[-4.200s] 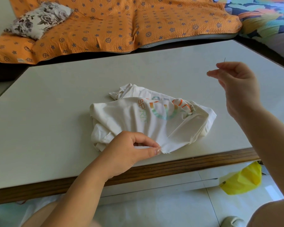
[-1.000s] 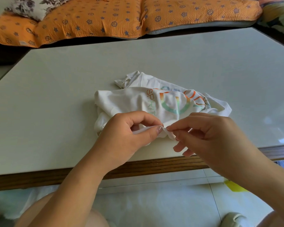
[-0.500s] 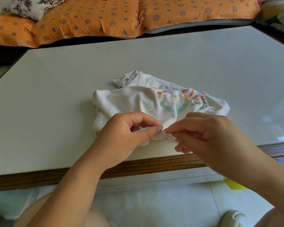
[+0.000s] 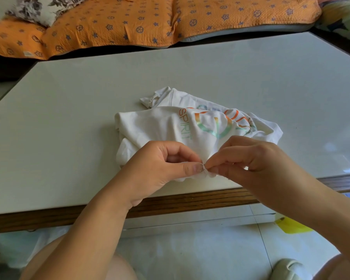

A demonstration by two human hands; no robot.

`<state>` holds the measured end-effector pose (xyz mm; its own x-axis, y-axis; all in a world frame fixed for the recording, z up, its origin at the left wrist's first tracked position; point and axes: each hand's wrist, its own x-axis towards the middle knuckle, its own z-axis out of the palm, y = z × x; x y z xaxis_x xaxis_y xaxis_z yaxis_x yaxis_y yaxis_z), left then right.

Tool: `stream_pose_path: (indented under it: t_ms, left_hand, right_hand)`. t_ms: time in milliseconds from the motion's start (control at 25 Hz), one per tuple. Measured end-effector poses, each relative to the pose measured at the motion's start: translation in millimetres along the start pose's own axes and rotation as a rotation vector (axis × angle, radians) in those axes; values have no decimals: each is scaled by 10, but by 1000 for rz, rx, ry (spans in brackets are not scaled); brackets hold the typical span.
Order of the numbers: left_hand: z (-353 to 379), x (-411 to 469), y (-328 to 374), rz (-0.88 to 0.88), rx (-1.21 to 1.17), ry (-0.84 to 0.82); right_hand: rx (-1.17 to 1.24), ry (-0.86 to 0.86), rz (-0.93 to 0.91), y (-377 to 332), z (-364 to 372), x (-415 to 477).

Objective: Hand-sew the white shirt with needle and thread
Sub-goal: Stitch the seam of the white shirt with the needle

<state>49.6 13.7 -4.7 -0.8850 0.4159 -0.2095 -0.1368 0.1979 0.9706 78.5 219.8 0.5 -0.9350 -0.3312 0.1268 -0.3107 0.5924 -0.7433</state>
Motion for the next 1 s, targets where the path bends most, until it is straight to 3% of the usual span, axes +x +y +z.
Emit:
stream_pose_path:
  t_ms: [400,720,1000]
  left_hand:
    - [32,24,3,-32,-110,34]
    - [33,15,9,-30,-193,37]
    - [-52,33,-75,-11,-221,40]
  right_hand:
    - [102,153,52,-86,90,6]
    - [235,81,127,-109,61,51]
    - [214,42,102,-85,12,60]
